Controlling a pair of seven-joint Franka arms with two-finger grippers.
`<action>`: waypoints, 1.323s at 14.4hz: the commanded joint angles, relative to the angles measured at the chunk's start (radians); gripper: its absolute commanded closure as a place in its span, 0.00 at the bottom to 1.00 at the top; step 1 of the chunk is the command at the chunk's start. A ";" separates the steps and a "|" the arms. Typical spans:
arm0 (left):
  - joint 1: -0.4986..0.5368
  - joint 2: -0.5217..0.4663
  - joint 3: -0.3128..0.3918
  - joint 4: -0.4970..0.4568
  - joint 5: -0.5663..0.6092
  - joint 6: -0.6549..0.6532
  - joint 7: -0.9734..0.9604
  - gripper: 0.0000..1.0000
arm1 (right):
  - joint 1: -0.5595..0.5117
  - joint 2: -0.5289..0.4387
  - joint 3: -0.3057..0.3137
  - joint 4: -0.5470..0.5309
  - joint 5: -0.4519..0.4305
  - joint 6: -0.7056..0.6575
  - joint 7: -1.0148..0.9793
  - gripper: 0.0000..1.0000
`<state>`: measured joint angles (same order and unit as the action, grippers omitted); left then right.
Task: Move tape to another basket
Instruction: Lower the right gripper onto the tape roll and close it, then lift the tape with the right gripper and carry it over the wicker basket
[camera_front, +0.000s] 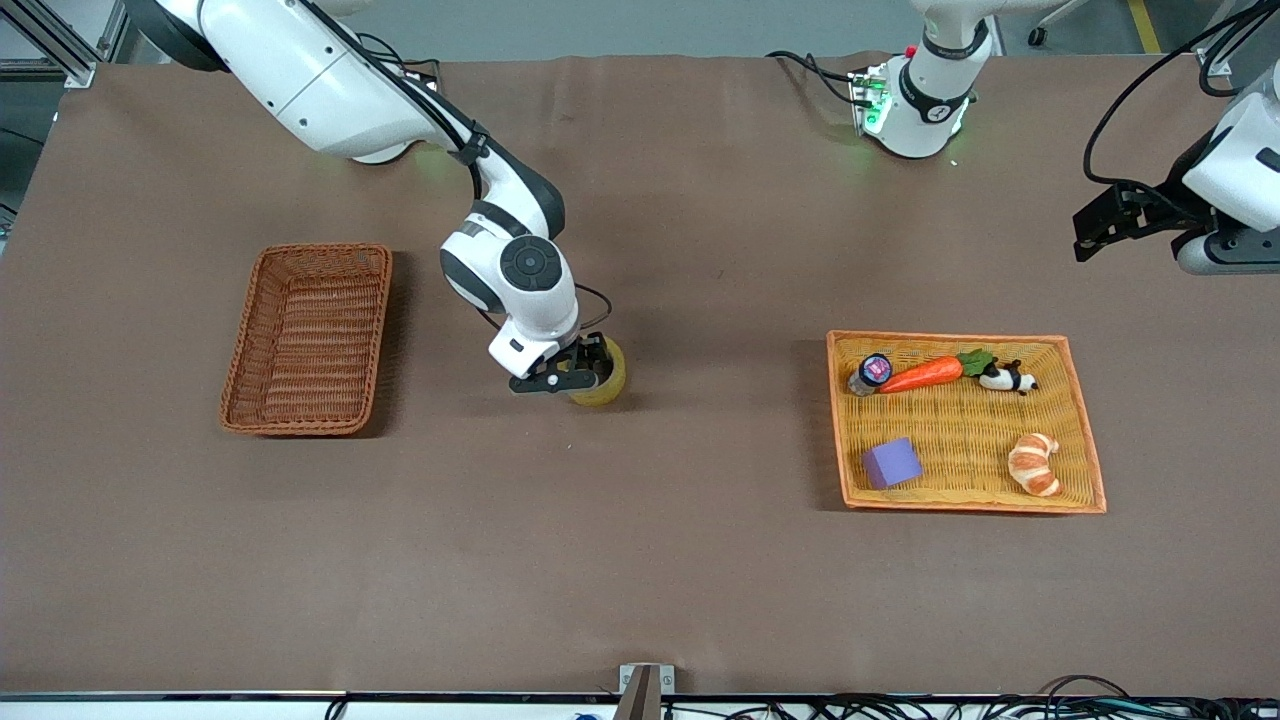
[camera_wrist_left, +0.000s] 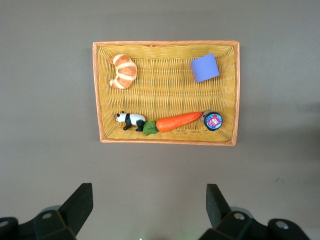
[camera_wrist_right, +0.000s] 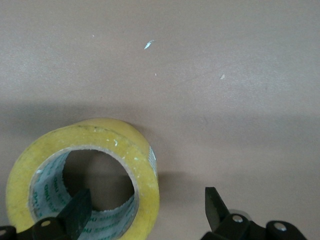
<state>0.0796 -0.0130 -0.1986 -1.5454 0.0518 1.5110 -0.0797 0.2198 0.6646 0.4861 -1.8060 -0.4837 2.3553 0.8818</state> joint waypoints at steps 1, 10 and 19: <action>0.017 -0.053 -0.008 -0.064 -0.024 0.023 0.020 0.00 | -0.011 0.024 0.011 -0.013 -0.070 0.045 0.063 0.01; 0.016 -0.053 -0.008 -0.062 -0.029 0.025 0.020 0.00 | -0.014 0.049 0.011 -0.007 -0.156 0.044 0.167 0.95; 0.016 -0.085 -0.008 -0.102 -0.053 0.054 0.020 0.00 | -0.142 -0.187 0.129 -0.010 -0.009 -0.304 0.099 1.00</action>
<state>0.0798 -0.0603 -0.1994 -1.6073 0.0179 1.5384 -0.0796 0.1143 0.6444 0.5990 -1.7682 -0.5789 2.1585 1.0445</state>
